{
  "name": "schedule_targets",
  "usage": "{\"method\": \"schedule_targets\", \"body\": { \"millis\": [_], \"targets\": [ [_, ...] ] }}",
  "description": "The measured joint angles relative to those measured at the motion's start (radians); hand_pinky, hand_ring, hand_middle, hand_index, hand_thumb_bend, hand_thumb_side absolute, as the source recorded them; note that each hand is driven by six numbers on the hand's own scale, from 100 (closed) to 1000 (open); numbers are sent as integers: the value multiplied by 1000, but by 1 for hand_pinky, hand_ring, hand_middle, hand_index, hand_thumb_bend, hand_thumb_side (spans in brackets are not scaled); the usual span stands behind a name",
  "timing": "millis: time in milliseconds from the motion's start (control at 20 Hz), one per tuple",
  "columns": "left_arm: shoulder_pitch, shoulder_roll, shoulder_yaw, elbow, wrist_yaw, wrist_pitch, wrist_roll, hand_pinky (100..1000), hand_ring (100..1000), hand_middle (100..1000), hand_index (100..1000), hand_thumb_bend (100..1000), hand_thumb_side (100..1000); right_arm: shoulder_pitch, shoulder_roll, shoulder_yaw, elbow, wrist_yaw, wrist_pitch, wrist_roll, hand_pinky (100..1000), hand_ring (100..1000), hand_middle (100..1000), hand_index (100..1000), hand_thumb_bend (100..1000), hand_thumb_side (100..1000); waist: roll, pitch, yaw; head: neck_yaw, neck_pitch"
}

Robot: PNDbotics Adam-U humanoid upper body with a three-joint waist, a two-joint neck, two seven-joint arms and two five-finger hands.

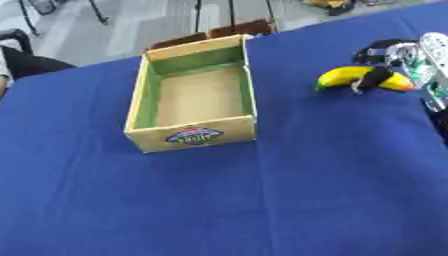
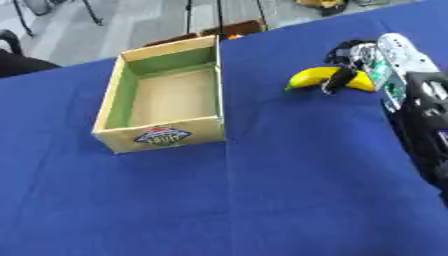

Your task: Pick up objects on the table and place them in the box.

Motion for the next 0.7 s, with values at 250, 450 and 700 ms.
{"method": "schedule_targets", "body": {
  "millis": [250,450,700],
  "targets": [
    [0,0,0,0,0,-1,-1,413,822,828,782,100,938,-16,2,-10,28,-2,0,4,871,1000,962,1000,100,300,0,0,0,0,0],
    [0,0,0,0,1,-2,-2,413,822,828,782,100,940,-24,5,-15,40,-5,-5,-3,847,1000,922,964,100,314,0,-2,0,-1,0],
    [0,0,0,0,4,-2,-2,413,822,828,782,100,939,-25,7,-17,44,-7,-10,-11,854,1000,941,983,100,305,0,-2,-1,-1,0]
  ]
}}
